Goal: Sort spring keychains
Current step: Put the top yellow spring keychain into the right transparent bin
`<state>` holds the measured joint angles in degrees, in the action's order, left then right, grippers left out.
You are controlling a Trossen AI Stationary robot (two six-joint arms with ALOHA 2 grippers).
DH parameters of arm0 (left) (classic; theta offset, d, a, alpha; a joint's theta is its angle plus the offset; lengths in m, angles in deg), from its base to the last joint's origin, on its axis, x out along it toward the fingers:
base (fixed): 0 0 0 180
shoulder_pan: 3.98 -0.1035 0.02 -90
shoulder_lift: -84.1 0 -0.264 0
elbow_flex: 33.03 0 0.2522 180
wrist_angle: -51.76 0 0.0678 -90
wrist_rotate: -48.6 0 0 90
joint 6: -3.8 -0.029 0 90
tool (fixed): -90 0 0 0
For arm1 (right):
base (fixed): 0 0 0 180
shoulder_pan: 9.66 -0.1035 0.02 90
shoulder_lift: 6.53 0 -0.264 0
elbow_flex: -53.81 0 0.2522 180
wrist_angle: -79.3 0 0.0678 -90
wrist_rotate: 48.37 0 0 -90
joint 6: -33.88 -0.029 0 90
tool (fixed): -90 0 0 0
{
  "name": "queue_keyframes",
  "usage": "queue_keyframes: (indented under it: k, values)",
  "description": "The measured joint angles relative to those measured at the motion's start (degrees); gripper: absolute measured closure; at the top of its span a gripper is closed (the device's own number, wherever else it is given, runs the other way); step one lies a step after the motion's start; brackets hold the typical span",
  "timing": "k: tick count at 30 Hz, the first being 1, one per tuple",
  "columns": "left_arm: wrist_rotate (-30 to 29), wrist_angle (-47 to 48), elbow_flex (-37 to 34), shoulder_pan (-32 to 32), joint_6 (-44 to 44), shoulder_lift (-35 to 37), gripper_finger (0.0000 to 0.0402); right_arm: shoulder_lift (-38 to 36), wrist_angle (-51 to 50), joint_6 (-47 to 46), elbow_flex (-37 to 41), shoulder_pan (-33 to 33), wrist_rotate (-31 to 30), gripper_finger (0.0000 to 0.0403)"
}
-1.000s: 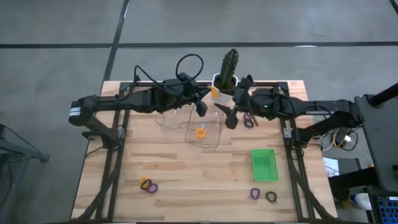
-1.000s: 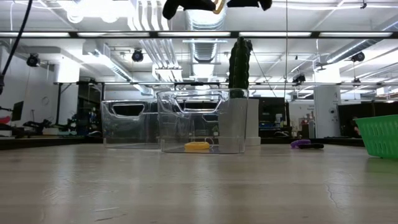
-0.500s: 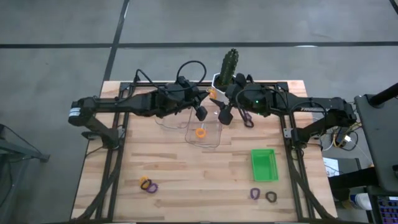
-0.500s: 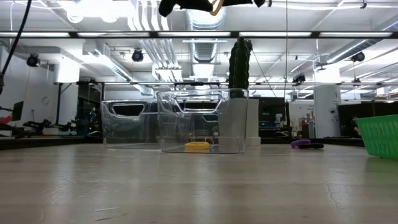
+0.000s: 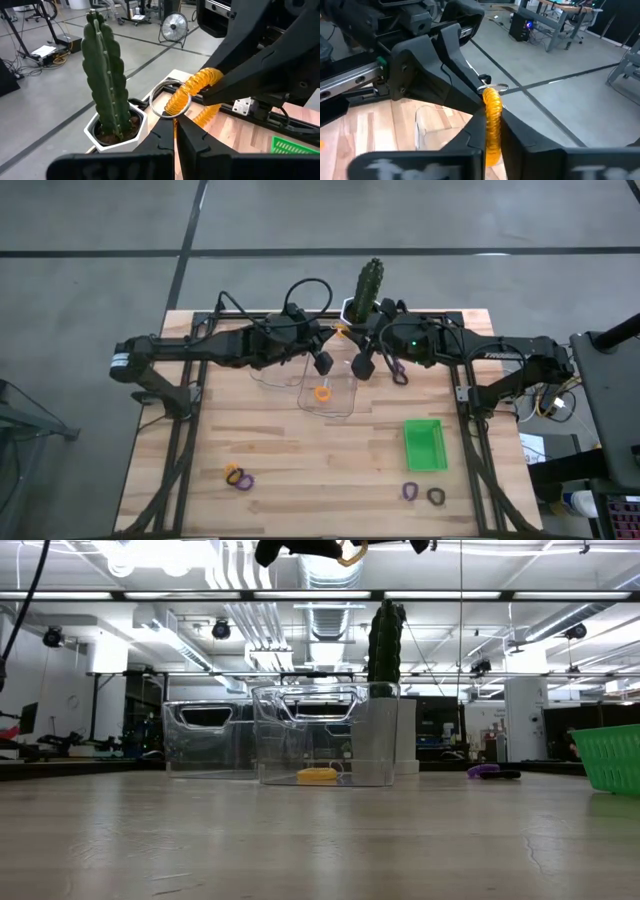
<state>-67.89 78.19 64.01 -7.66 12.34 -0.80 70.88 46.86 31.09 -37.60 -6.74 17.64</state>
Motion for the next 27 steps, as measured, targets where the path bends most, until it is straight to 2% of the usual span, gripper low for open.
queue_keyframes:
  k: [13,21,25,27]
  values:
    - [-0.01,0.89,-0.01,0.0,0.57,0.04,0.0353,-0.02,0.0,-0.68,0.04,0.0,0.02,0.0383]
    - [-0.08,2.12,-0.04,-0.02,0.87,0.07,0.0296,-0.03,-0.46,-0.68,0.04,0.0,0.02,0.0384]
    - [-0.72,8.8,-0.07,-0.02,-4.11,0.98,0.0277,-0.24,-5.57,-2.77,0.04,0.0,0.02,0.0384]
    - [-4.85,14.98,-0.07,-0.05,-5.76,1.8,0.0275,-0.31,-10.6,-4.8,0.06,0.0,0.63,0.0384]
